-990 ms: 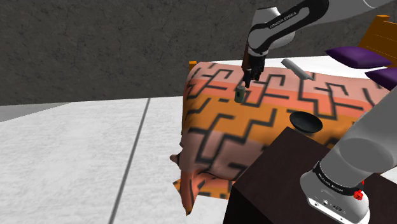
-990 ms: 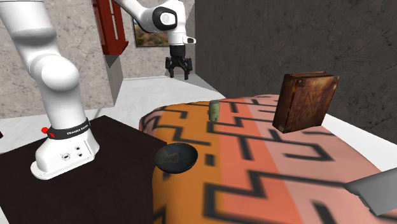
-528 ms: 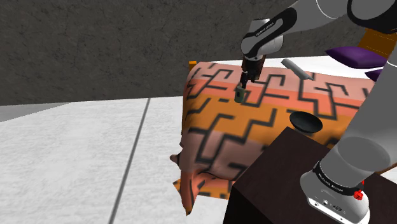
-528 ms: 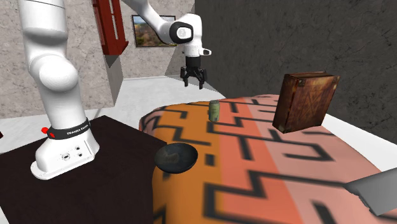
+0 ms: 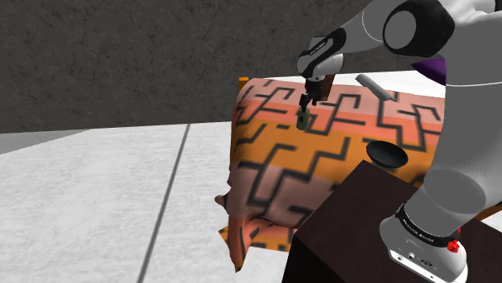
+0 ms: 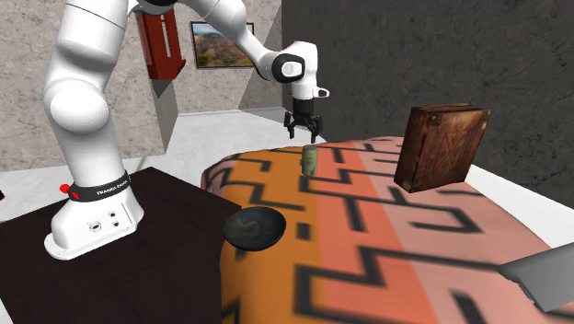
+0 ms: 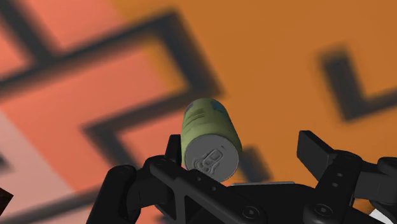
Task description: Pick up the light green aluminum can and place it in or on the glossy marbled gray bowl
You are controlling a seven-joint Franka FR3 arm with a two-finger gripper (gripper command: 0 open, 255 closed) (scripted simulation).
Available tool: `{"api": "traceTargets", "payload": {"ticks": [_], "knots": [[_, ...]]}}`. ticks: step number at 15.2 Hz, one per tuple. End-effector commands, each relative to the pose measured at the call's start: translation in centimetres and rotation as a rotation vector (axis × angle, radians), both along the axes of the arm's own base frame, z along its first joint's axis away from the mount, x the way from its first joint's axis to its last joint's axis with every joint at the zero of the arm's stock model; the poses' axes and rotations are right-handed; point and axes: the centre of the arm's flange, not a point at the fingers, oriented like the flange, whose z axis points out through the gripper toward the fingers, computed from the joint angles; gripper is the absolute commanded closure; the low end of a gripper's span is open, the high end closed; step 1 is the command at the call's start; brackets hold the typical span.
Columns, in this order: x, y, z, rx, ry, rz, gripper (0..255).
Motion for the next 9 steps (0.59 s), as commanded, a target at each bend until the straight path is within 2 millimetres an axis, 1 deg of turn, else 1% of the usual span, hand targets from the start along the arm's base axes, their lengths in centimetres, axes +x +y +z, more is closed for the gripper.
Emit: {"api": "traceTargets", "payload": {"ticks": [1, 2, 8, 9], "knots": [[1.7, -1.7, -1.5, 0.005, -0.004, -0.001, 0], [2.0, -1.9, -1.7, 0.005, -0.004, -0.001, 0], [2.0, -1.9, -4.9, 0.005, -0.004, -0.001, 0], [2.0, -1.9, -5.7, 0.005, -0.004, -0.001, 0]]}}
